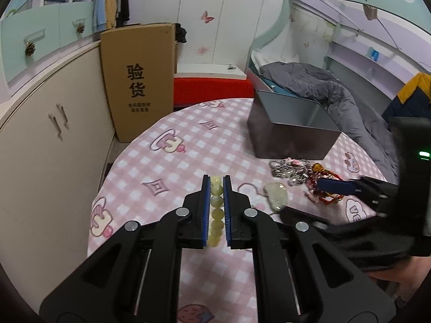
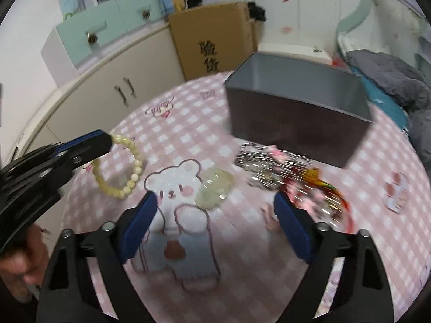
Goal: Organize jewelry
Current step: 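Lift the bead bracelet with the left tool while the right tool grasps the jade pendant, then carry bracelet and pendant into the grey box and open both tools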
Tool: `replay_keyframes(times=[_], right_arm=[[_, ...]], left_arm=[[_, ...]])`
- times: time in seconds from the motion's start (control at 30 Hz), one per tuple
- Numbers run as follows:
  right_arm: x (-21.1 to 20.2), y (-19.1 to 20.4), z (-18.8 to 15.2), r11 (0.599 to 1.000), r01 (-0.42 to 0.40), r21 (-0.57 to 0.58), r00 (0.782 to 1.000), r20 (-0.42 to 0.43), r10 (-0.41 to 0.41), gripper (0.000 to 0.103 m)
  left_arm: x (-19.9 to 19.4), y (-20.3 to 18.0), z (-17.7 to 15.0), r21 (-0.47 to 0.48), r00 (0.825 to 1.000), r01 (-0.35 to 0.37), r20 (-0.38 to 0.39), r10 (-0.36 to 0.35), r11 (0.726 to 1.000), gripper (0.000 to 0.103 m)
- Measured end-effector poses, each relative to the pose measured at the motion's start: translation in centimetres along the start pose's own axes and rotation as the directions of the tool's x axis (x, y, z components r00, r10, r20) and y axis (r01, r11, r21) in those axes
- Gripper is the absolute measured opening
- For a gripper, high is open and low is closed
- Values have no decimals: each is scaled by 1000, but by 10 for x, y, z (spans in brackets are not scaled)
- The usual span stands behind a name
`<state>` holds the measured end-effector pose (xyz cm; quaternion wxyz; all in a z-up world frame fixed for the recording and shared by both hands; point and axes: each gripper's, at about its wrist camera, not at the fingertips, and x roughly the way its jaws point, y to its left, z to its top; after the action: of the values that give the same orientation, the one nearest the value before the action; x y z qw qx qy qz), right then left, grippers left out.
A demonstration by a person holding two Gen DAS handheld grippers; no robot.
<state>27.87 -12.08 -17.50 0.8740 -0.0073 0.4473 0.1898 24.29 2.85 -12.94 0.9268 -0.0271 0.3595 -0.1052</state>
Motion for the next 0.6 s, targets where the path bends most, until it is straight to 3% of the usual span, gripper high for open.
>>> replay_keyframes(times=[0.03,0.1,0.17,0.37,0.6], right_arm=[[9,1,2,1000,11,-4,1000,-16,-11,66],[20,4,4,998,48,-32,999,-6,-48,57],[22,11,5,992,93,-86,996,-2,-93,30],[5,-5,0,1000,11,-24,1000,24,-10,28],[-37,-21,6,1000,-7,3,995,100,6,28]], left_arm=[[1,3,-1,-7,1000,1,-2,-1,1000,9],[-1,4,-2,-16,1000,3,-1,-3,1000,9],[-2,3,-1,-13,1000,7,4,-7,1000,9],[-5,0,5,-19,999,30,19,-30,999,9],[-15,-12,25,-3,996,64,68,-64,998,9]])
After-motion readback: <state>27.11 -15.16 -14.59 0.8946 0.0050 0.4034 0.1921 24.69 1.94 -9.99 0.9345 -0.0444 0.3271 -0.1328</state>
